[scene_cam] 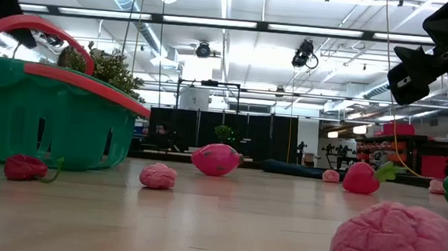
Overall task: Pick and placing Produce into tupperware
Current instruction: Put the strawberry into the green basket
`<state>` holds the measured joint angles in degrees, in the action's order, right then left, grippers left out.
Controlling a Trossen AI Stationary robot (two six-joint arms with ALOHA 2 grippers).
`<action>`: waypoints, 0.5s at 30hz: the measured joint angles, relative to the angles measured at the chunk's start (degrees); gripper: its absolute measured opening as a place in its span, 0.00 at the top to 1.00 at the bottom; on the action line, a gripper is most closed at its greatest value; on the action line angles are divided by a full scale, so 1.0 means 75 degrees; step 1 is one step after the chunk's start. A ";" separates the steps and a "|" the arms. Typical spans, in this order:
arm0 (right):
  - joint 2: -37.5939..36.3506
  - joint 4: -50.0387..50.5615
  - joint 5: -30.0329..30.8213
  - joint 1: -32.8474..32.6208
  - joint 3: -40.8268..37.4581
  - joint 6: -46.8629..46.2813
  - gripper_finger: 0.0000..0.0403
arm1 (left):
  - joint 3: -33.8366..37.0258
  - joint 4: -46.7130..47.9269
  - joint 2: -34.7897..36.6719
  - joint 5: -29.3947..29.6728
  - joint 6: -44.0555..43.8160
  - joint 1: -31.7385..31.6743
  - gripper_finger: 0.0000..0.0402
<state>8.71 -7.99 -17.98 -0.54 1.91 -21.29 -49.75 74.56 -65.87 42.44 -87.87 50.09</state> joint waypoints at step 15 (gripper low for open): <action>-0.0003 -0.0067 0.0012 0.0002 0.0000 0.0085 0.49 | 0.0214 -0.0061 -0.0009 0.0001 0.0344 -0.0208 0.64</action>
<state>8.69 -8.49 -17.89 -0.52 1.91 -20.65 -48.14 74.10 -65.93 42.44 -85.29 48.53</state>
